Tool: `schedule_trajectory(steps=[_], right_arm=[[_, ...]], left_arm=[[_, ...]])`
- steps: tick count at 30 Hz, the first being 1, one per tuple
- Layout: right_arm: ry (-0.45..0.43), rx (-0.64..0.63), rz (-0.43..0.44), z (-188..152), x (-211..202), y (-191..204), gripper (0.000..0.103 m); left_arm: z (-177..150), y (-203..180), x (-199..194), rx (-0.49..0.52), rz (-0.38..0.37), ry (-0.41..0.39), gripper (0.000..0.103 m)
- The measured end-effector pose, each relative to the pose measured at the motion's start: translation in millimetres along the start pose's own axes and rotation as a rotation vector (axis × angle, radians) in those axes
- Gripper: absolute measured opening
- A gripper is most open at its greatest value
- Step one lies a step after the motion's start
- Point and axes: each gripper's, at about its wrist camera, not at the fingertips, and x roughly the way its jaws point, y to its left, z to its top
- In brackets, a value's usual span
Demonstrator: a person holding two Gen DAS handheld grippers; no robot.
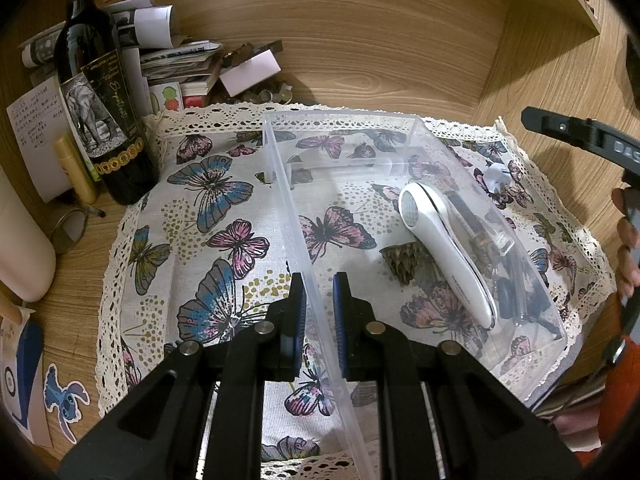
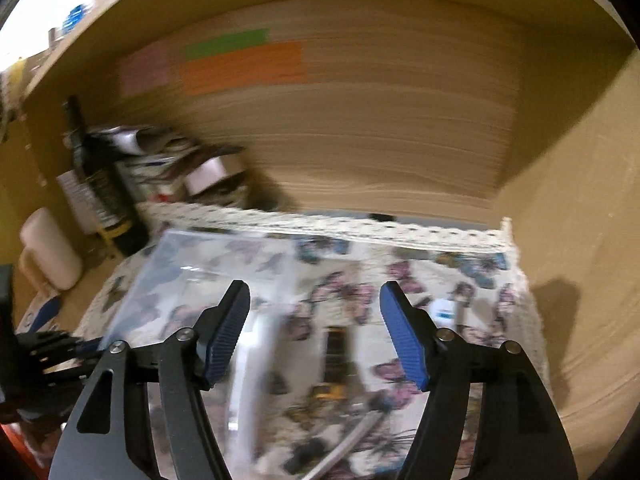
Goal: Organize rigid objects
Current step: 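Grasp the white travel adapter plug with the right gripper and lift it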
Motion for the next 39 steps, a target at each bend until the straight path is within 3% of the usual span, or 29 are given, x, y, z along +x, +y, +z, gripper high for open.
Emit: schedule_trajectory(steps=[11, 22, 23, 26, 27, 31, 39], right_arm=[[0.144, 0.145, -0.137, -16, 56, -71, 0.064], [0.268, 0.179, -0.175, -27, 109, -96, 0.064], [0.278, 0.176, -0.180, -26, 114, -97, 0.060], [0.299, 0.170, -0.185, -26, 125, -99, 0.034], [0.307, 0.173, -0.170, -27, 127, -99, 0.034], [0.275, 0.168, -0.153, -28, 121, -95, 0.034], [0.182, 0.119, -0.127, -26, 71, -74, 0.034]], left_arm=[[0, 0, 0, 0.000, 0.000, 0.000, 0.013], [1, -1, 0, -0.002, -0.003, -0.001, 0.013], [1, -1, 0, -0.002, -0.003, -0.001, 0.013], [1, -1, 0, -0.002, -0.003, -0.001, 0.013], [1, -1, 0, -0.002, -0.003, -0.001, 0.013], [1, -1, 0, 0.000, -0.002, -0.001, 0.013], [1, -1, 1, -0.002, -0.001, 0.000, 0.013]])
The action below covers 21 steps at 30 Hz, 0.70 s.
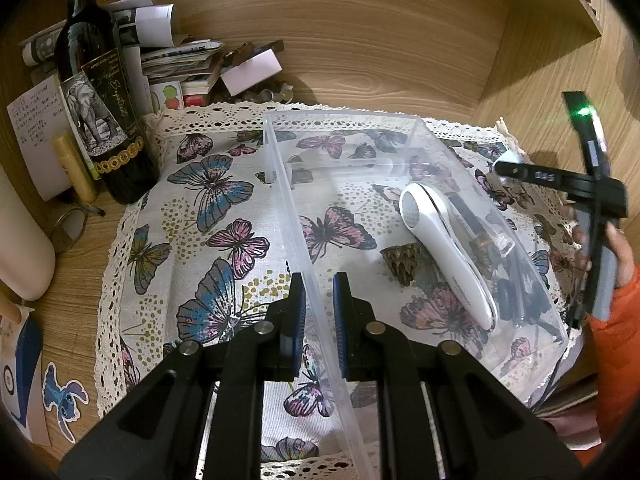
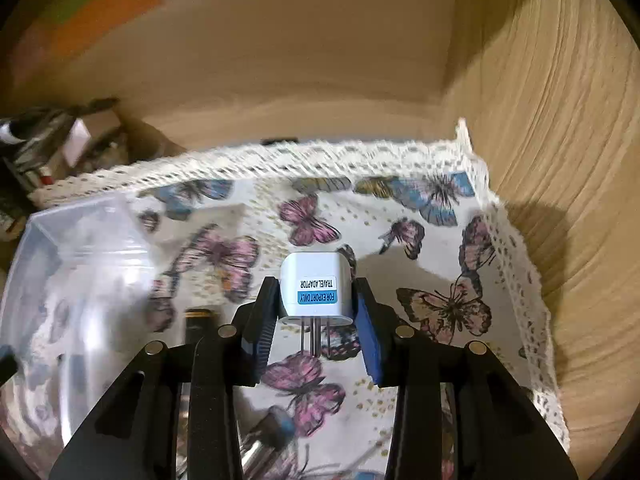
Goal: Organize rigid objects
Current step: 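Grasp the white travel adapter plug with the right gripper and lift it, then lower the white adapter into the clear box and open the right gripper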
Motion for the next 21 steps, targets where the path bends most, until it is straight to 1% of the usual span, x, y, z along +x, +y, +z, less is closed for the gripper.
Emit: schedule_trajectory(steps=[7, 13, 17, 21], right_arm=[[-0.104, -0.057, 0.045, 1, -52, 21, 0.034], [-0.163, -0.111, 0.096, 4, -65, 45, 0.034], [-0.178, -0.142, 0.138, 2, -72, 64, 0.034], [-0.171, -0.178, 0.187, -3, -73, 81, 0.034]], left_arm=[[0, 1, 0, 0.002, -0.001, -0.001, 0.013], [0, 1, 0, 0.003, -0.002, 0.000, 0.013], [0, 1, 0, 0.002, -0.002, 0.000, 0.013], [0, 1, 0, 0.002, -0.002, -0.001, 0.013]])
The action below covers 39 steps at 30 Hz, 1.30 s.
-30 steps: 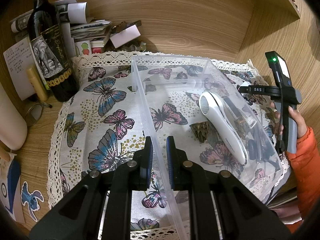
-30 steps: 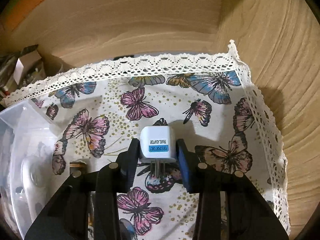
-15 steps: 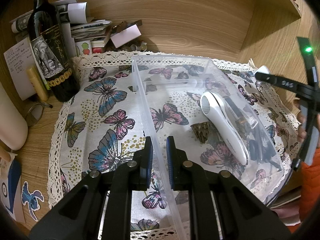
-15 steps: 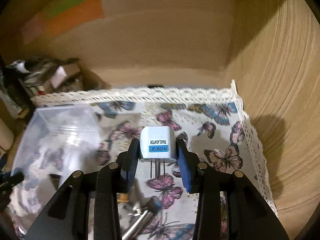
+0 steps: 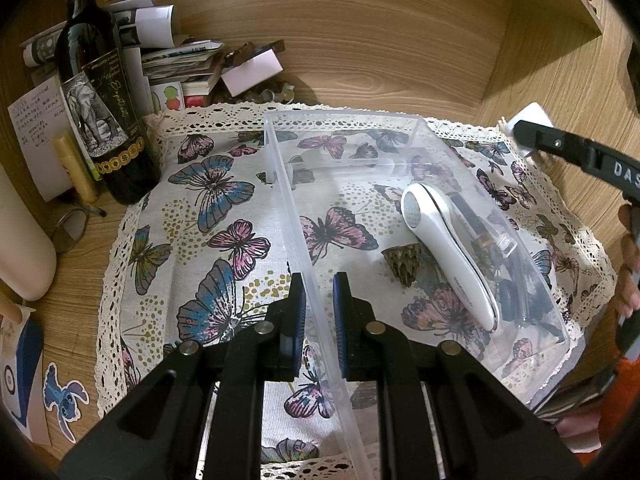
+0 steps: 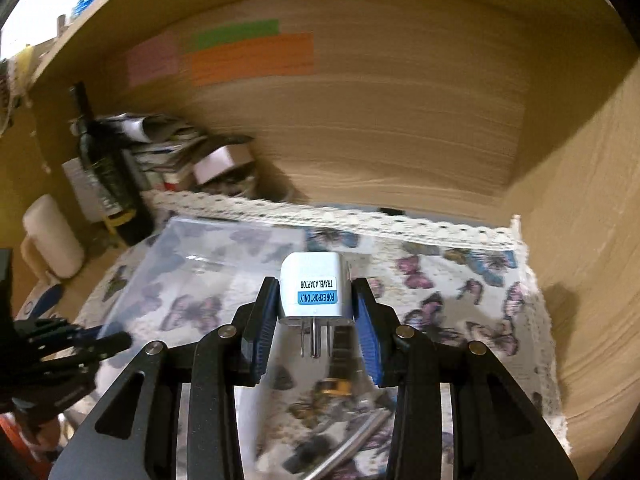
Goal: Organize rigid objects
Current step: 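Lower the white adapter into the clear box and open the right gripper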
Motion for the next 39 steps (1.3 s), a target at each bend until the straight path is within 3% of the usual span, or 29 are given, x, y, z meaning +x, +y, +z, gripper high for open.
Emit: schedule_trajectory(steps=[12, 20, 23, 34, 39], right_arm=[[0.115, -0.128, 0.122, -18, 31, 60, 0.034], [0.172, -0.123, 0.114, -22, 51, 60, 0.034], [0.185, -0.101, 0.127, -21, 53, 58, 0.042], [0.086, -0.087, 0.084, -11, 19, 47, 0.048], [0.036, -0.054, 0.022, -10, -3, 27, 0.051]], left_arm=[[1, 1, 0, 0.001, -0.003, -0.001, 0.013], [1, 2, 1, 0.000, -0.006, -0.003, 0.013], [1, 2, 2, 0.001, -0.007, -0.002, 0.013], [1, 2, 2, 0.002, -0.006, -0.003, 0.013], [0, 0, 3, 0.007, -0.003, -0.005, 0.013]])
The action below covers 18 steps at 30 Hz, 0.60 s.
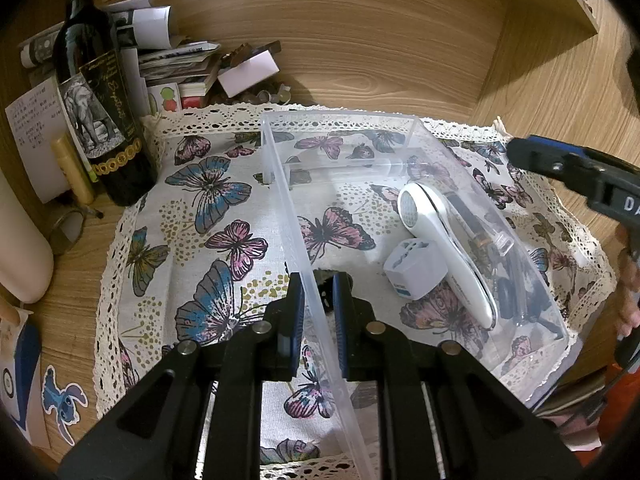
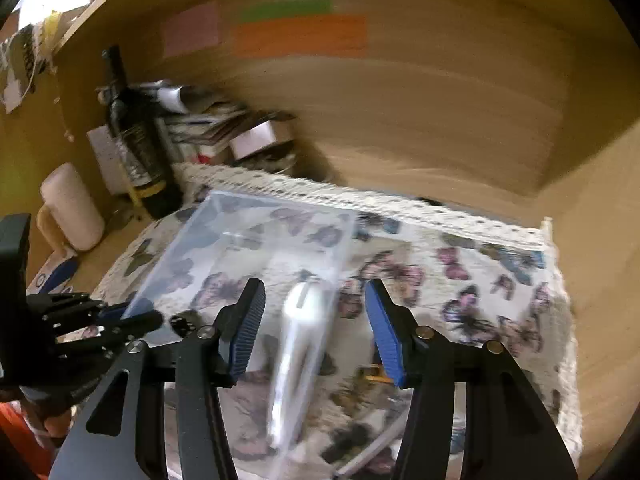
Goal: Organize rigid objects
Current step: 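Lower the white adapter into the clear box and open the right gripper, then grasp the silver metal tube with the right gripper and lift it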
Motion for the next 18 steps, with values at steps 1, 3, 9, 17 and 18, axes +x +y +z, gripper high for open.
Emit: schedule_trajectory(steps=[1, 3, 9, 17, 18], right_arm=[[-0.004, 0.008, -0.011, -1, -3, -4, 0.052], [-0.005, 0.030, -0.036, -6, -7, -14, 0.054], [0.069, 0.100, -0.090, -31, 1, -42, 0.054], [0.180, 0.205, -0.127, -76, 24, -65, 0.054], [0.199, 0.212, -0.121, -82, 27, -66, 0.053]], left_arm=[[0, 0, 0, -0.001, 0.000, 0.000, 0.013], [0, 0, 0, -0.001, 0.000, 0.000, 0.013], [0, 0, 0, 0.000, 0.000, -0.001, 0.013], [0, 0, 0, 0.000, -0.001, 0.000, 0.013], [0, 0, 0, 0.000, -0.001, 0.000, 0.013]])
